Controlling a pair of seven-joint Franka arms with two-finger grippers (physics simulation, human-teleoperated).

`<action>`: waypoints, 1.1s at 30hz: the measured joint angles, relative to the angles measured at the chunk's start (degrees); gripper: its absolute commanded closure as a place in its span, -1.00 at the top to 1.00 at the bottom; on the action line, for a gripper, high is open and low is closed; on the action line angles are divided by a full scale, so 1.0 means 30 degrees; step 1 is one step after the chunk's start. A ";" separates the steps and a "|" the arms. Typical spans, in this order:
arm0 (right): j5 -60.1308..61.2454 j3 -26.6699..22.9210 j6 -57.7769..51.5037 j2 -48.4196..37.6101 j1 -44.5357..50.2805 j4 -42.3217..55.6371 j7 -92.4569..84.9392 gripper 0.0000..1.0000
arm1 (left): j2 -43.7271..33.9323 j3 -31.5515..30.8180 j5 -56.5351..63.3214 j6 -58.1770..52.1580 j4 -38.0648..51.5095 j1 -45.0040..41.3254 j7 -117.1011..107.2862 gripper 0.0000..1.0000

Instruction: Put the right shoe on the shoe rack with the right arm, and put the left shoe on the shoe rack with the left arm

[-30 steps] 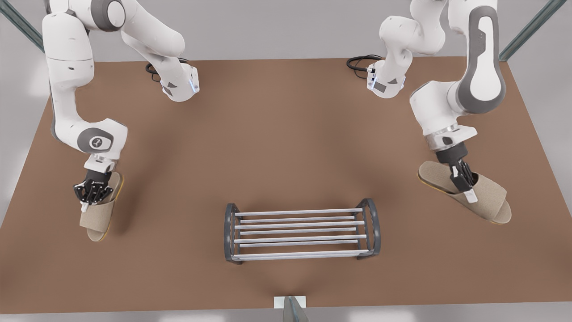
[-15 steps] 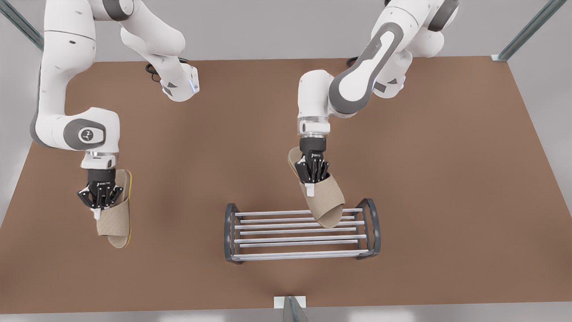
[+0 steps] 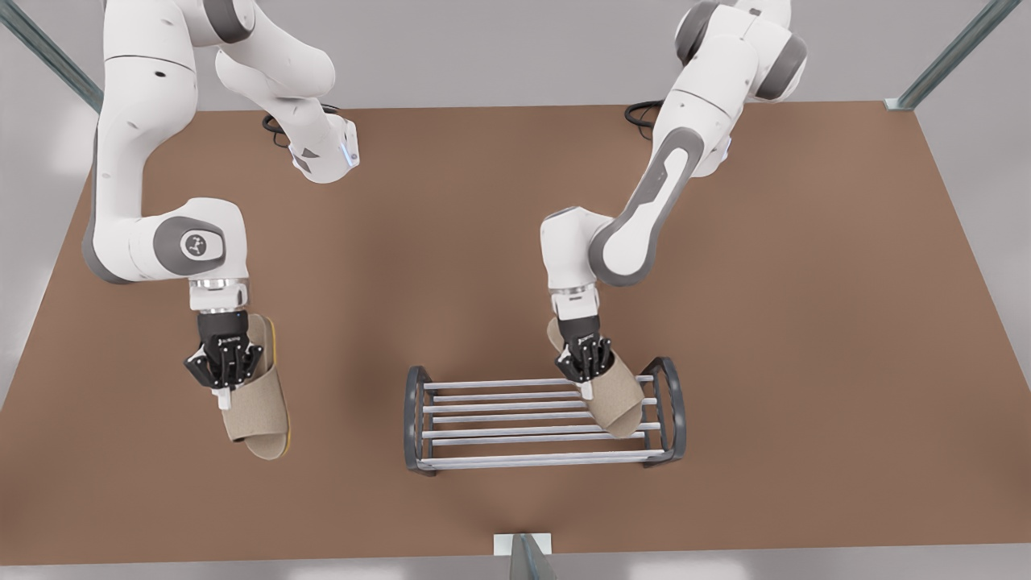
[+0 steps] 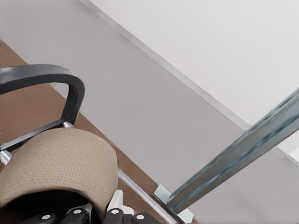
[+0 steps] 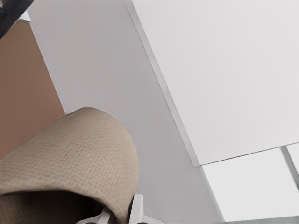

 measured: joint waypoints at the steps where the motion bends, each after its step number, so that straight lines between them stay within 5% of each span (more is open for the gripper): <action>1: -0.0004 0.0002 0.0009 0.0000 0.0161 0.0189 -0.0063 -0.49 | 0.0200 0.0004 0.0007 -0.0010 0.0043 0.0053 0.0058 -0.57; 31: 0.0011 -0.0142 0.0052 -0.0021 0.1321 0.0829 -0.1533 -0.50 | 0.2521 0.0011 0.0031 -0.0191 0.2367 0.0629 0.1044 -0.57; 32: 0.0011 -0.0142 0.0052 -0.0020 0.1318 0.0829 -0.1554 -0.50 | 0.2454 0.0010 0.0058 -0.0185 0.2373 0.0642 0.1029 0.66; 33: 0.0011 -0.0143 0.0052 -0.0019 0.1317 0.0829 -0.1574 -0.50 | 0.2403 0.0014 0.0125 -0.0192 0.2371 0.0641 0.0974 1.00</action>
